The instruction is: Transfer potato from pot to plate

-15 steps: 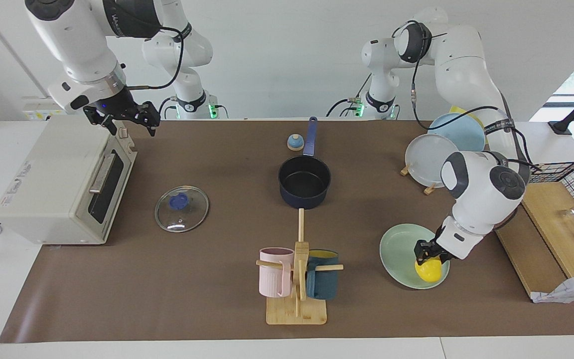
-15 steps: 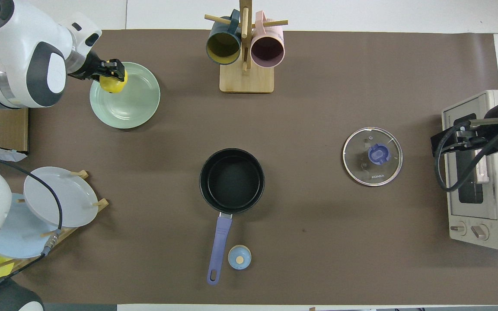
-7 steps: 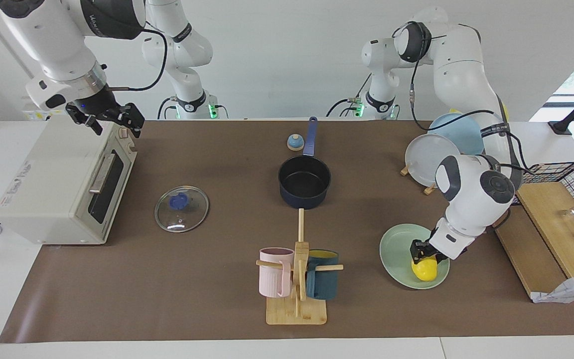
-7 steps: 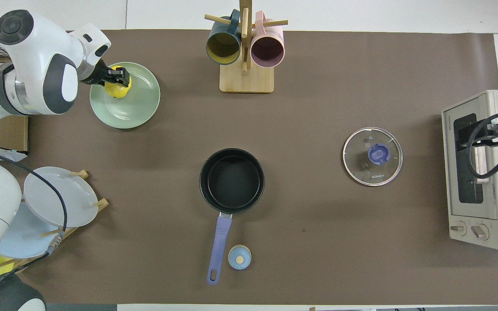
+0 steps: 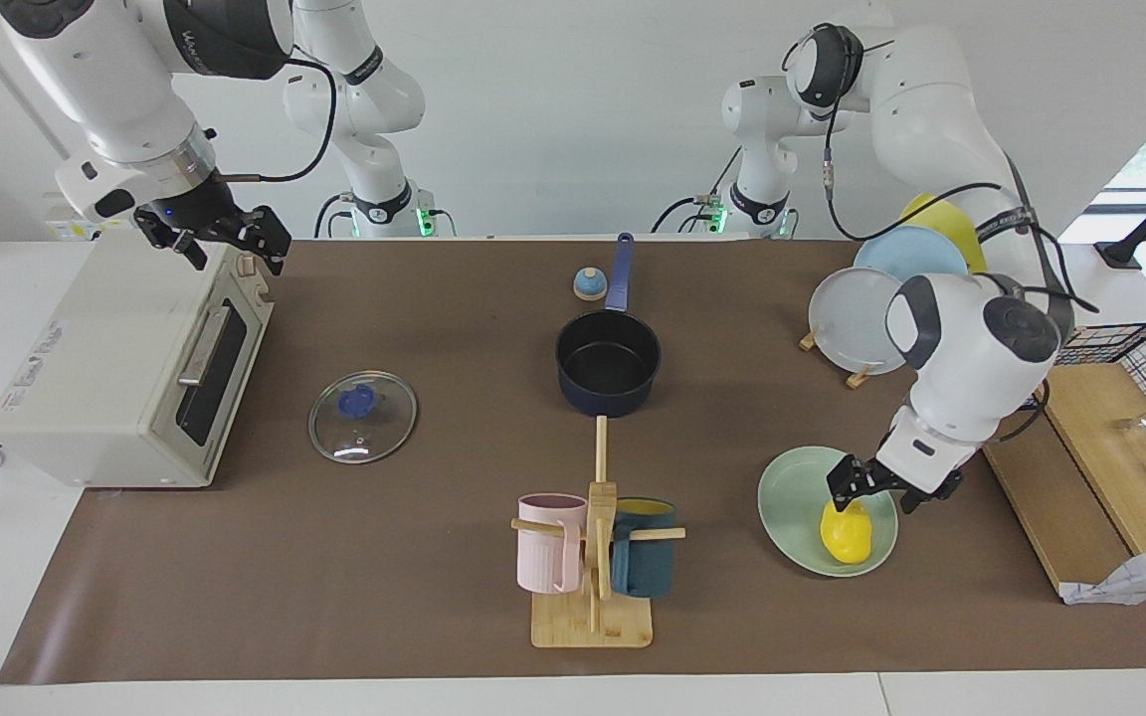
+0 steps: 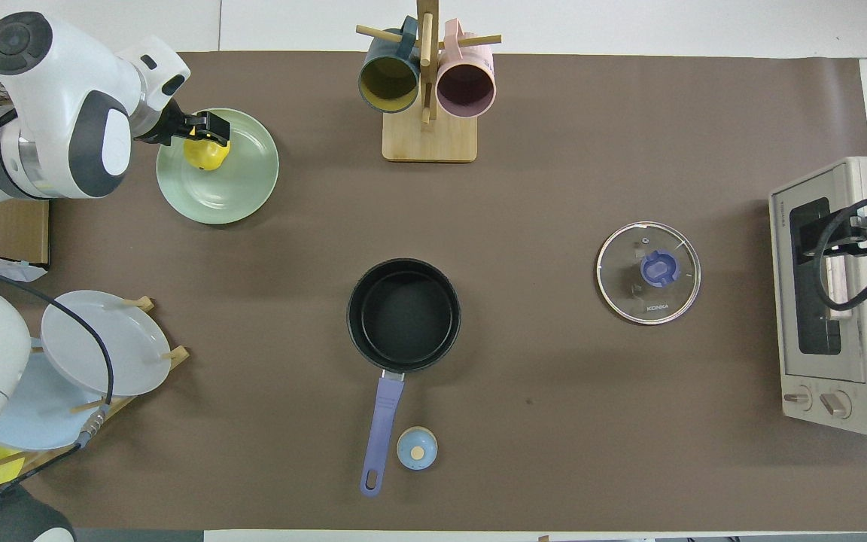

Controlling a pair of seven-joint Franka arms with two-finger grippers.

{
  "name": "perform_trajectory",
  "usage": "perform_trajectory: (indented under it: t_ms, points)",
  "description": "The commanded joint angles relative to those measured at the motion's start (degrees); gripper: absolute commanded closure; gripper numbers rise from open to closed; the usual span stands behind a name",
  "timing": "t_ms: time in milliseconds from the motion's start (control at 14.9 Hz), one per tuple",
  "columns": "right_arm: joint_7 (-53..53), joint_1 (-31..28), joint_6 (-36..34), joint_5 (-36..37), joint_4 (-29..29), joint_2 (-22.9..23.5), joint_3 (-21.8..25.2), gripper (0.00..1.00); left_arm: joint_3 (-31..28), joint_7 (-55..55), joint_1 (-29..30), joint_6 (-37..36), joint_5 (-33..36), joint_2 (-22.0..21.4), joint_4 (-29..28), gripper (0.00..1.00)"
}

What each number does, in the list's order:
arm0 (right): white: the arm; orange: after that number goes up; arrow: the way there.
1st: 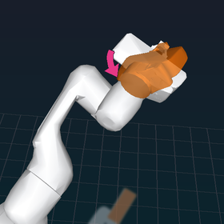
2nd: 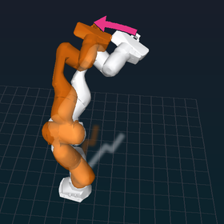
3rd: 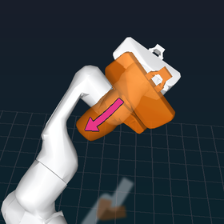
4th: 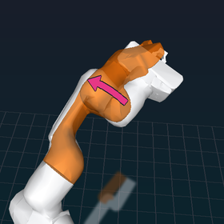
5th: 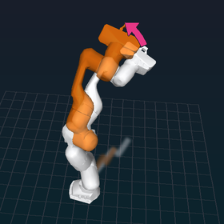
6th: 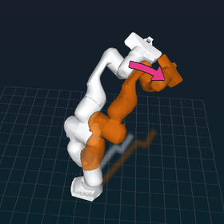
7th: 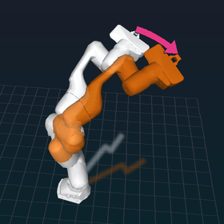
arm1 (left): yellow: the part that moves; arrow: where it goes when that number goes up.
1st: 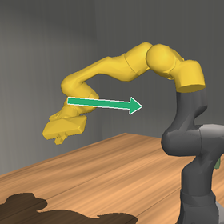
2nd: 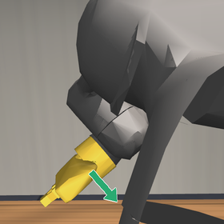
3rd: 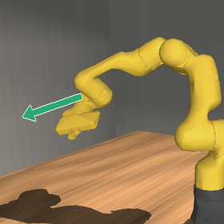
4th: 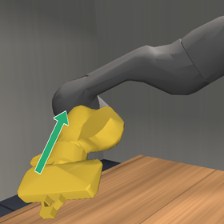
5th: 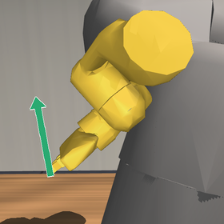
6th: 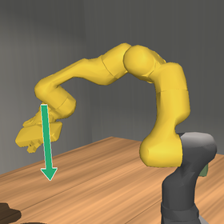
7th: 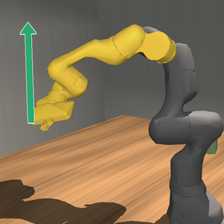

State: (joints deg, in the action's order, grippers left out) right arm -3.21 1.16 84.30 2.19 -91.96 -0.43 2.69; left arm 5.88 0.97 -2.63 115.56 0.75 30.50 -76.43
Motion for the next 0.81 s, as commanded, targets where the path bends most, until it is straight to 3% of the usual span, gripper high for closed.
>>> perform_trajectory:
  t_ms: [0,202,471,740]
  points:
    - [0.0,-0.8,0.5,-0.9,-1.1,-0.9,-0.2,0.0,-0.7,1.3,0.4,-8.7,0.9,-10.3,-2.3,0.0]
    - [0.0,-0.9,0.5,-0.9,-1.1,-0.9,-0.2,0.0,-2.1,1.9,0.4,-17.4,1.2,-17.2,-2.5,0.0]
    - [0.0,-0.8,0.5,-0.9,-1.1,-0.9,-0.1,0.0,-2.0,1.7,0.8,-27.1,1.2,-22.6,-3.5,0.0]
    - [0.0,-0.8,0.5,-0.9,-1.1,-0.9,-0.2,0.0,-2.0,1.8,0.7,-27.8,1.2,-26.5,-10.6,0.0]
